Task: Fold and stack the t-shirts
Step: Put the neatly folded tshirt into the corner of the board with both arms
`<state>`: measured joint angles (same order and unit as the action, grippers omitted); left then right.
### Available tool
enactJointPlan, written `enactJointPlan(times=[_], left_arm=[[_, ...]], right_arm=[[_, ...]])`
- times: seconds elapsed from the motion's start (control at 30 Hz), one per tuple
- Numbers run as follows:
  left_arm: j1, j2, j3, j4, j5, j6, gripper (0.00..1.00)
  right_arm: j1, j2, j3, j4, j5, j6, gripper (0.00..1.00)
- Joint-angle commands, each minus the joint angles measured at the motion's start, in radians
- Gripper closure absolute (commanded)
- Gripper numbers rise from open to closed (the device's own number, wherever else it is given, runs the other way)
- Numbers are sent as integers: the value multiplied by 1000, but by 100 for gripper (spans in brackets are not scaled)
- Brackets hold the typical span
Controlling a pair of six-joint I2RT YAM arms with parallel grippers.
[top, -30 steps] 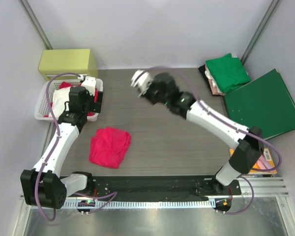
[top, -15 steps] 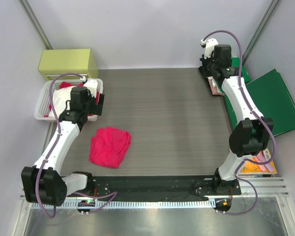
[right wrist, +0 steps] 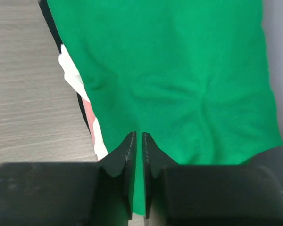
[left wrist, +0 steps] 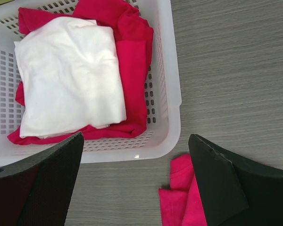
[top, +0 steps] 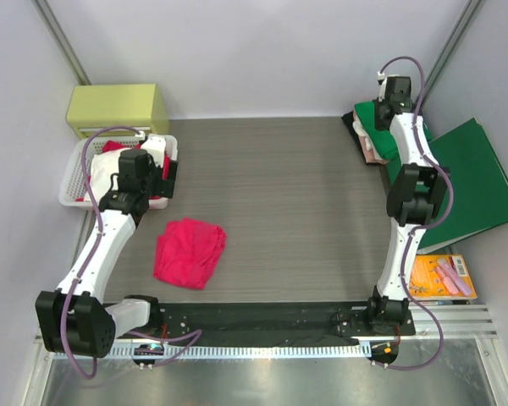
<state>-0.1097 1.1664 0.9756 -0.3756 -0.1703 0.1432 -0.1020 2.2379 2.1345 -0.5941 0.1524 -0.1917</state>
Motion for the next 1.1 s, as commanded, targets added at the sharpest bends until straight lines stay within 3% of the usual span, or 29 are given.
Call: enactJointPlan(times=[0.0,0.07,0.23,0.33,0.53,1.07], left_arm=[[7,22,8,14,17,16,7],[5,26,8,14,17,16,7],[7,9,-9,33,12,27,7],[5,22,-14,35,20,22,7],[5,27,-8,32,25,21,7],[5,53,-9,20,22,32,7]], right_arm=[[7,-1,143,-21,48,15,79],[-5,8,163,-15,53,24,63],[-57,-64,85,80,36,49,47],[-71,-106,21,126,59,46,1],[-79,15,134,28,179,43,0],[-82,258,209,11,18,101,0]])
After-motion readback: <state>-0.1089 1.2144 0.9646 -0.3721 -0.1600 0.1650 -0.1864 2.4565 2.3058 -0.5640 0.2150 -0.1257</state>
